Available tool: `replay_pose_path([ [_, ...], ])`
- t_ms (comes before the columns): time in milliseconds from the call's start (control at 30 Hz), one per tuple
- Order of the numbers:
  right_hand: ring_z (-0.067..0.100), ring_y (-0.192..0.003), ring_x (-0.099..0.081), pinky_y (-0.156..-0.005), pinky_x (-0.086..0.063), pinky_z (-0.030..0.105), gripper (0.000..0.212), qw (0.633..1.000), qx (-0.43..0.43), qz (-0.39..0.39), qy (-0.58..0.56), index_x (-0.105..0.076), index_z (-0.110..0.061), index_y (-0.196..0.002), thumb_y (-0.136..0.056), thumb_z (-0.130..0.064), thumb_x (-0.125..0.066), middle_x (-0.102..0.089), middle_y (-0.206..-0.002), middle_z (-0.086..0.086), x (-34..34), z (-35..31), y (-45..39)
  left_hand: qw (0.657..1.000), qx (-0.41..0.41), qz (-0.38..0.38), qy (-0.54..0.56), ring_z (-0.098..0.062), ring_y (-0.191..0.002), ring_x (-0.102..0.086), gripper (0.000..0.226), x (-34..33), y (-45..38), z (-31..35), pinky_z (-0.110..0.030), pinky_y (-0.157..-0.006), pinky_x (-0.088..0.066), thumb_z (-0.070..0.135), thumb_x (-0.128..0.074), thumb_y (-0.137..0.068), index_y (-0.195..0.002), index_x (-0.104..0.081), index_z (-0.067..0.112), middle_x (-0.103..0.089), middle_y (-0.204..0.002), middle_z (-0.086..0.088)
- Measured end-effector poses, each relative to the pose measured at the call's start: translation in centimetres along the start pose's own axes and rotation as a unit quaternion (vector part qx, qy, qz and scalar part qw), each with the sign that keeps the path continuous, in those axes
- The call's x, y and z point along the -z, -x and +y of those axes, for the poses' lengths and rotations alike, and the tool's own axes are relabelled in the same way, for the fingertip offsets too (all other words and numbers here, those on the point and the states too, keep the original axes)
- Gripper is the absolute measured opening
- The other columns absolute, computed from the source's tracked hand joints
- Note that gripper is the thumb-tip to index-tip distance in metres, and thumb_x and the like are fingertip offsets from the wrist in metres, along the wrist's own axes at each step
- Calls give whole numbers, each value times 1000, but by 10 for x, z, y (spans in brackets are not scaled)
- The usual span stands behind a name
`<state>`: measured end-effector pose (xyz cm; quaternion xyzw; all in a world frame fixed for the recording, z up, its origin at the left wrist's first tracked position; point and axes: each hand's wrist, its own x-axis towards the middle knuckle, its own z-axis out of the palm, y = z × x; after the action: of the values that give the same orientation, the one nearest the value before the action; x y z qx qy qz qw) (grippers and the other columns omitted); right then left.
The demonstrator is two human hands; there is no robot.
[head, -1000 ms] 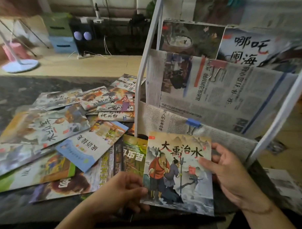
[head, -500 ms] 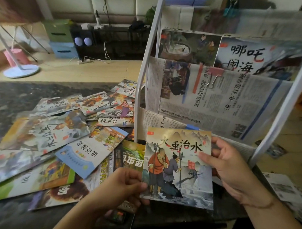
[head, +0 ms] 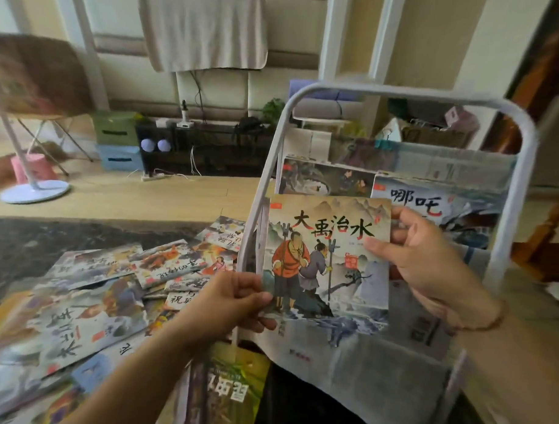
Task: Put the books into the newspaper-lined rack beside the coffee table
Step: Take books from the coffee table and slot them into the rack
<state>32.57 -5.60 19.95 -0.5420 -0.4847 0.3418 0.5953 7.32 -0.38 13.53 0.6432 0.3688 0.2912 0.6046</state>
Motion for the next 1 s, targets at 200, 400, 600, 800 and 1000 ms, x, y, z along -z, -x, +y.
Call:
replay_pose_path([
  [200,20,-83,-73,-72,-61,37,40,998,38,0,43,-56,-17,-113,-82,7,-67,-76,-88,5,9,-36,-30,998,-33,28,-48,-25,-80,-74,9,3,-30,36,-28,-69,-59,7,-58,-93,-90,-66,6,-75,-81,-9],
  [400,9,-80,-72,-61,-58,21,62,973,122,5,193,-51,-26,-125,-75,-2,-78,-72,-96,-1,15,-76,-64,993,-54,72,-78,-20,-80,-74,10,7,-59,61,-30,-73,-59,8,-56,-94,-95,-65,4,-75,-84,-8],
  [600,3,-107,-51,-81,-34,-1,67,892,253,44,373,-54,-18,-132,-71,-10,-83,-58,-122,-7,6,-98,-101,961,-132,136,-200,-9,-71,-71,6,16,-94,91,-20,-63,-56,11,-58,-94,-93,-64,13,-72,-84,-5],
  [800,2,-103,-48,-84,-35,-1,59,853,327,116,390,-55,-13,-129,-75,-7,-80,-54,-114,-8,-3,-92,-122,805,-202,273,-486,-8,-89,-59,31,29,-126,120,-24,-74,-46,33,-67,-90,-119,-61,26,-68,-99,9],
  [1000,15,-105,-54,-89,-42,20,52,805,383,106,441,-54,-12,-125,-79,-10,-76,-56,-118,5,-6,-59,-124,734,-294,307,-530,-25,-126,-42,93,30,-145,125,-42,-92,-50,44,-74,-80,-152,-17,29,-35,-146,-3],
])
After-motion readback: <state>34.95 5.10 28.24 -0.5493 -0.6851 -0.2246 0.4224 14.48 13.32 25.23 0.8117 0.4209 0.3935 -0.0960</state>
